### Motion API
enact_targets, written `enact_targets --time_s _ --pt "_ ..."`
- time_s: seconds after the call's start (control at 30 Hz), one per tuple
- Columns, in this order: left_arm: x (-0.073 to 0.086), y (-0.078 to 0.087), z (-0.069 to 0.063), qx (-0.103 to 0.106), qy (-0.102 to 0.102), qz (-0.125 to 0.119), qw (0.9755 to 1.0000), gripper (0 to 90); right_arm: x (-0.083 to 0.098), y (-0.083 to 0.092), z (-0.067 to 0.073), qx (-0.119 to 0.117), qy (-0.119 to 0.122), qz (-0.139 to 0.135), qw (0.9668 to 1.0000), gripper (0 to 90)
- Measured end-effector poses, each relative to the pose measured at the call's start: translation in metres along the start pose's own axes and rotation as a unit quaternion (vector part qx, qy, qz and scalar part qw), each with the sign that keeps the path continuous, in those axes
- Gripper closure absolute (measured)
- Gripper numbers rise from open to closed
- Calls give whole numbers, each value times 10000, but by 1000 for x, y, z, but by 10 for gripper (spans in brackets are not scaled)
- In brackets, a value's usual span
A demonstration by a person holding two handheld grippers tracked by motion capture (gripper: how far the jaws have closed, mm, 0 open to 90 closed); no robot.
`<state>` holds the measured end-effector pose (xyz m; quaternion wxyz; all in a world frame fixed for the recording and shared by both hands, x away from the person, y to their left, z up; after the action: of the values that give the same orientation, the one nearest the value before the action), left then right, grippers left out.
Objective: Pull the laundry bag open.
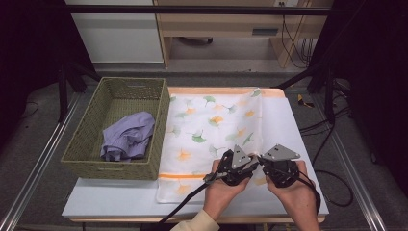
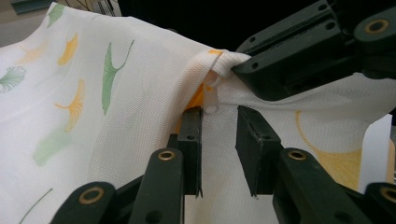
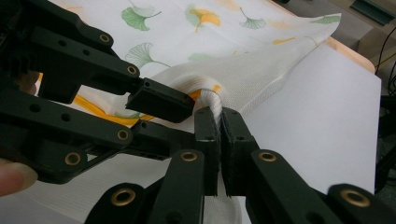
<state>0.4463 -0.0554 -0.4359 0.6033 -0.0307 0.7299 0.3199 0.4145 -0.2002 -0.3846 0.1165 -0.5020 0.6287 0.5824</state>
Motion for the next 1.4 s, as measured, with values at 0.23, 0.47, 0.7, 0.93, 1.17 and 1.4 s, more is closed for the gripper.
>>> enact_targets --time_s 0.23,0.47,0.7,0.93,1.17,1.4 --pt "0 0 -1 -138 -134 -64 9998 706 -1 0 0 -51 -31 -3 10000 868" --pt "0 0 4 -78 -169 -67 9998 766 -1 0 0 -106 -27 11 9999 869" --pt "0 2 3 -44 -205 -113 9997 803 -2 0 0 -76 11 48 10000 868" --pt "0 1 2 46 -219 -116 9997 809 -2 -1 0 -72 2 63 10000 868" --pt "0 -1 5 62 -212 -173 9996 789 -2 -2 -1 -91 -8 87 9999 868" --pt "1 -3 5 59 -264 -181 9995 821 0 -2 -2 -114 -6 115 9999 868"
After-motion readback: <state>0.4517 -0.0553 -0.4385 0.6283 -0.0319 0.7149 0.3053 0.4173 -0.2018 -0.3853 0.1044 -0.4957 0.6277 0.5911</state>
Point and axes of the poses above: each handheld gripper's, and its own axes: y roughly backward along the jaws, x roughly out of its underside, z roughly to its left, the point moved 1 cm from there along -y, roughly forward along the jaws, and after that the axes turned 5 degrees about x, right-handed, at the moved point
